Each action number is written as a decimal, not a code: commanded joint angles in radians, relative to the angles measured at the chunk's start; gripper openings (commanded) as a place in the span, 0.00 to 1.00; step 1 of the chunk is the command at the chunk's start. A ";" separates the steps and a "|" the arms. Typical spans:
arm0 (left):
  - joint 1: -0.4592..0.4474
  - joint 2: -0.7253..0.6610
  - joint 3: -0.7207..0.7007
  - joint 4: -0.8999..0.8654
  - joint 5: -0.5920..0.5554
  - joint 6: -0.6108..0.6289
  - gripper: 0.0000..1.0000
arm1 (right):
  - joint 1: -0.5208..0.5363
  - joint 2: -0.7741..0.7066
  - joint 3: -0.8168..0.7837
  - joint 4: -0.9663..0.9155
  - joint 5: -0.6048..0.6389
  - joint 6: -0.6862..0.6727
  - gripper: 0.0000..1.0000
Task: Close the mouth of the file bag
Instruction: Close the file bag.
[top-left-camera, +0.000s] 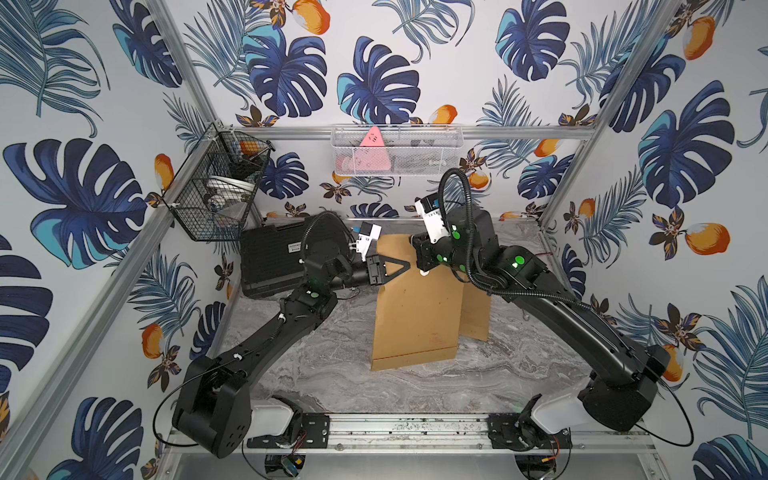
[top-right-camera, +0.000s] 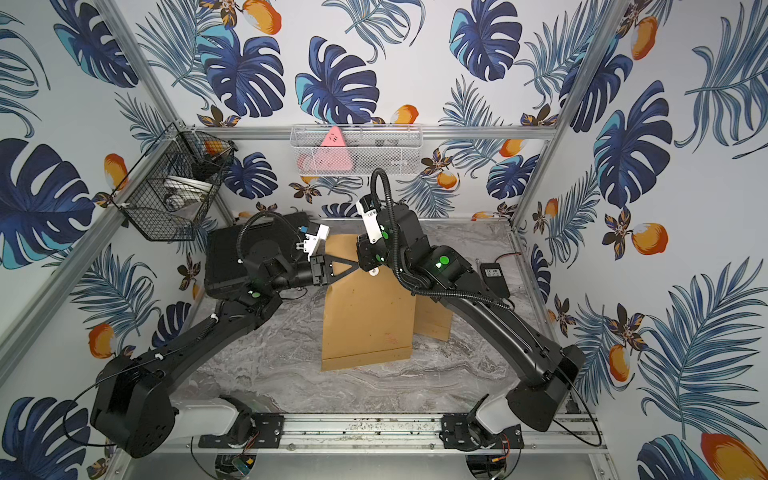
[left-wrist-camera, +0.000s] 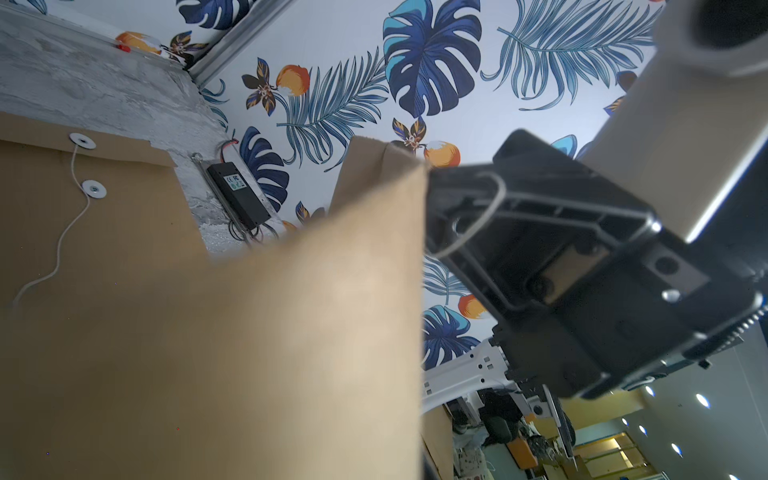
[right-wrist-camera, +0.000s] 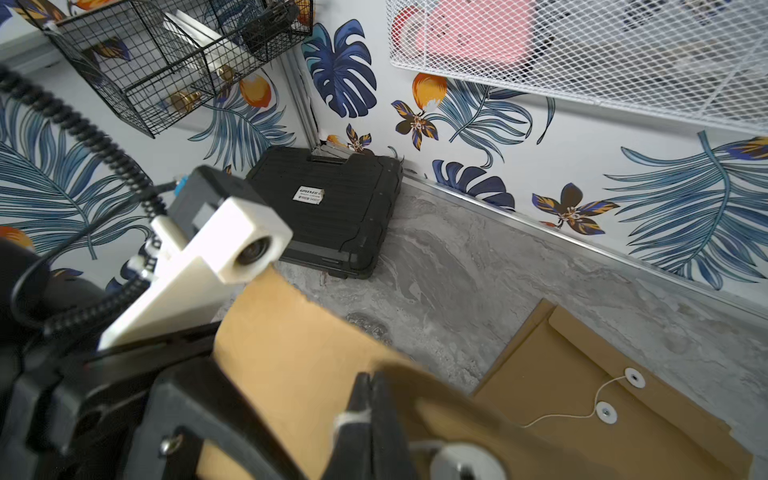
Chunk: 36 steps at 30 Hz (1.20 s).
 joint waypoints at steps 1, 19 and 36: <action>0.003 0.004 0.019 0.064 -0.011 0.011 0.00 | 0.000 -0.045 -0.058 0.083 0.027 0.033 0.00; 0.048 0.005 0.054 0.053 0.005 0.014 0.00 | -0.017 -0.152 -0.232 0.086 0.068 0.067 0.00; 0.051 -0.036 0.064 -0.015 0.060 0.055 0.00 | -0.198 -0.115 -0.158 -0.047 -0.125 0.098 0.00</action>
